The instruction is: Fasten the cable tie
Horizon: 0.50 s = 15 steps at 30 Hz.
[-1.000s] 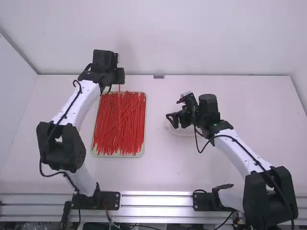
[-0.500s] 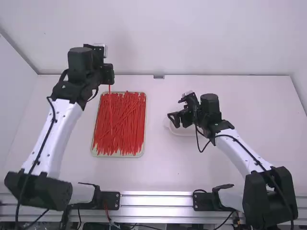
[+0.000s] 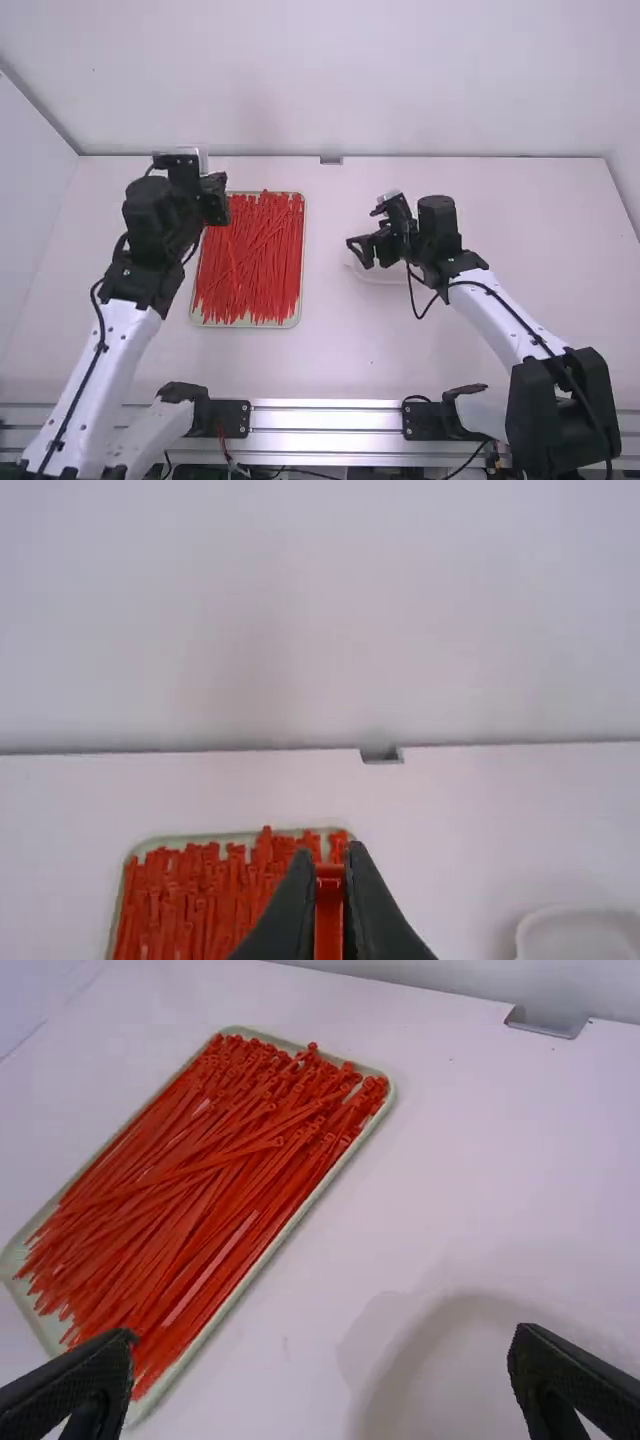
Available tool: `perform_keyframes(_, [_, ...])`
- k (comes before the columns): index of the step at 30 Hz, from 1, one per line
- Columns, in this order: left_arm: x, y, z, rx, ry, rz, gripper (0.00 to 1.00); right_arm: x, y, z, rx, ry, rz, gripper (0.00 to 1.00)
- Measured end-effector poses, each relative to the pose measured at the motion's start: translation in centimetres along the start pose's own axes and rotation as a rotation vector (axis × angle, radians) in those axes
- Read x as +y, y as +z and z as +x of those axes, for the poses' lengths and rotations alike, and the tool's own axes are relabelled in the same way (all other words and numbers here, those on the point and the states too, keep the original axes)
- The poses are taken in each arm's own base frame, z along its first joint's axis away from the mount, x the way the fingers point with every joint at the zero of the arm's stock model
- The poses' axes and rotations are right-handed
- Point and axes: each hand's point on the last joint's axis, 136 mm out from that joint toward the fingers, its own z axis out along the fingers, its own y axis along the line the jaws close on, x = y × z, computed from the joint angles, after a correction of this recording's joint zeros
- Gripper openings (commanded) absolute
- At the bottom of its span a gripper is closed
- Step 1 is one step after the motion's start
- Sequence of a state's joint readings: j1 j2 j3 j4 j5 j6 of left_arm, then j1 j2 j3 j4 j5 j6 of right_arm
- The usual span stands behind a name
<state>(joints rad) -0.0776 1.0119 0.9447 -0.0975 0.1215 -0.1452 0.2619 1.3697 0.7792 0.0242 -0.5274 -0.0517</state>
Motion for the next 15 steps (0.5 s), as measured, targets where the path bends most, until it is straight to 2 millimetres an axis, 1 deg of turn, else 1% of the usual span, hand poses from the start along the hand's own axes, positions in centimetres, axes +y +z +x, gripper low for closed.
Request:
perform_keyframes(1, [-0.4,0.1,1.1,-0.016,-0.012,0.033,0.02,0.5,0.1,-0.4,-0.016,-0.013,-0.02,1.0])
perform_keyframes(2, [-0.4,0.1,1.1,-0.016,-0.012,0.033,0.02,0.5,0.1,-0.4,-0.016,-0.013,-0.02,1.0])
perform_keyframes(3, [-0.5,0.3,2.2,-0.025,-0.027,0.055,0.02,1.1,0.2,-1.0,-0.039,-0.033,-0.046,1.0])
perform_keyframes(4, [-0.6,0.5,2.8,-0.03,-0.039,0.065,0.02,1.6,0.2,-1.4,-0.053,-0.047,-0.063,1.0])
perform_keyframes(7, [-0.7,1.0,4.2,-0.041,-0.068,0.09,0.02,2.9,0.3,-2.5,-0.097,-0.088,-0.115,1.0])
perform_keyframes(8, [-0.8,1.1,4.7,-0.048,-0.076,0.108,0.02,3.7,0.3,-3.0,-0.118,-0.11,-0.143,1.0])
perform_keyframes(12, [-1.7,1.1,4.9,-0.08,-0.088,0.168,0.02,5.9,0.2,-4.7,-0.183,-0.134,-0.215,1.0])
perform_keyframes(15, [-2.3,0.9,4.0,-0.113,-0.11,0.203,0.02,7.1,0.1,-5.7,-0.219,-0.127,-0.255,1.0])
